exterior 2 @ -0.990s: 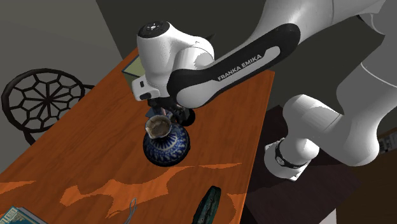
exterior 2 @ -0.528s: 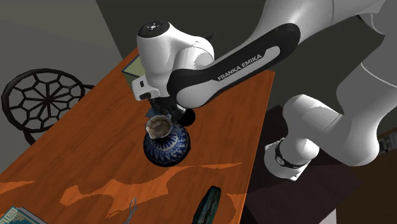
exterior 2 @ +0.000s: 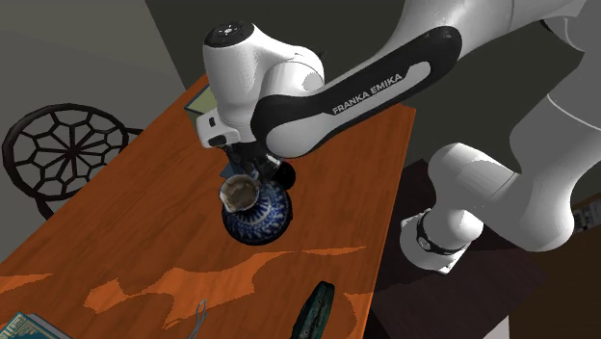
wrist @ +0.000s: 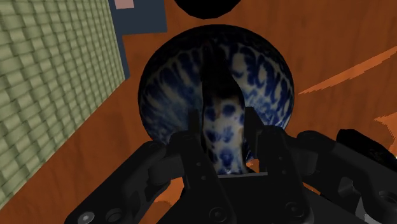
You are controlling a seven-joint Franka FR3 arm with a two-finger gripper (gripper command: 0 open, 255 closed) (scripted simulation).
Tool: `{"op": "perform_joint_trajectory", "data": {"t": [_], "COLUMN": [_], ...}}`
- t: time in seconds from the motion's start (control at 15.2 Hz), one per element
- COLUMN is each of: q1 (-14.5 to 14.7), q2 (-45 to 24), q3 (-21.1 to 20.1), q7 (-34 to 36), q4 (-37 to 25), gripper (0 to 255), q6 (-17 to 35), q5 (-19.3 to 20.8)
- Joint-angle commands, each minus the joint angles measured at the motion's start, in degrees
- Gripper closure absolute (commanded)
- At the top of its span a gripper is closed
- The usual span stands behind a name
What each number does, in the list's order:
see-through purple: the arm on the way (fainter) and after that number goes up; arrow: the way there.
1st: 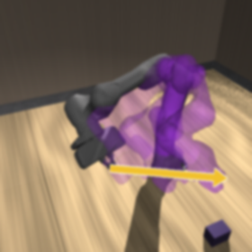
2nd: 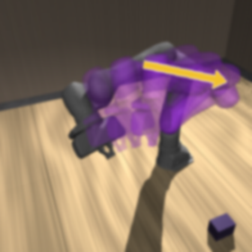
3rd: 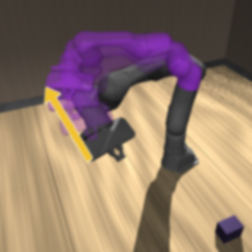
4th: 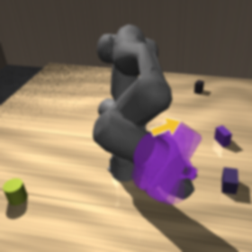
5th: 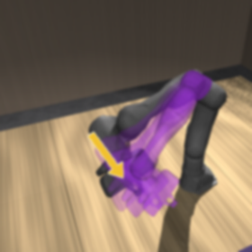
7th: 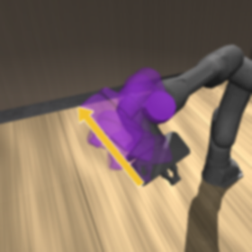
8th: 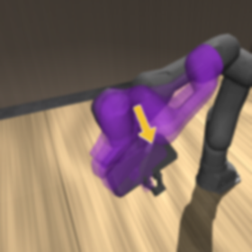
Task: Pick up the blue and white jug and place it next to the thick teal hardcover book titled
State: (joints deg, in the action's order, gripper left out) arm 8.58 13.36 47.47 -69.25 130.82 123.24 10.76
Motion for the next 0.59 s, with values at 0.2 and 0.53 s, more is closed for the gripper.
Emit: {"op": "perform_joint_trajectory", "data": {"t": [0.2,0.53], "q1": [-0.5,-0.6], "q2": [2.3,3.7], "q3": [-1.3,-2.4], "q7": [1.0,1.5], "q4": [-2.4,-5.2], "gripper": [255,255], "q6": [-4.1,-8.2], "q5": [1.1,1.7]}}
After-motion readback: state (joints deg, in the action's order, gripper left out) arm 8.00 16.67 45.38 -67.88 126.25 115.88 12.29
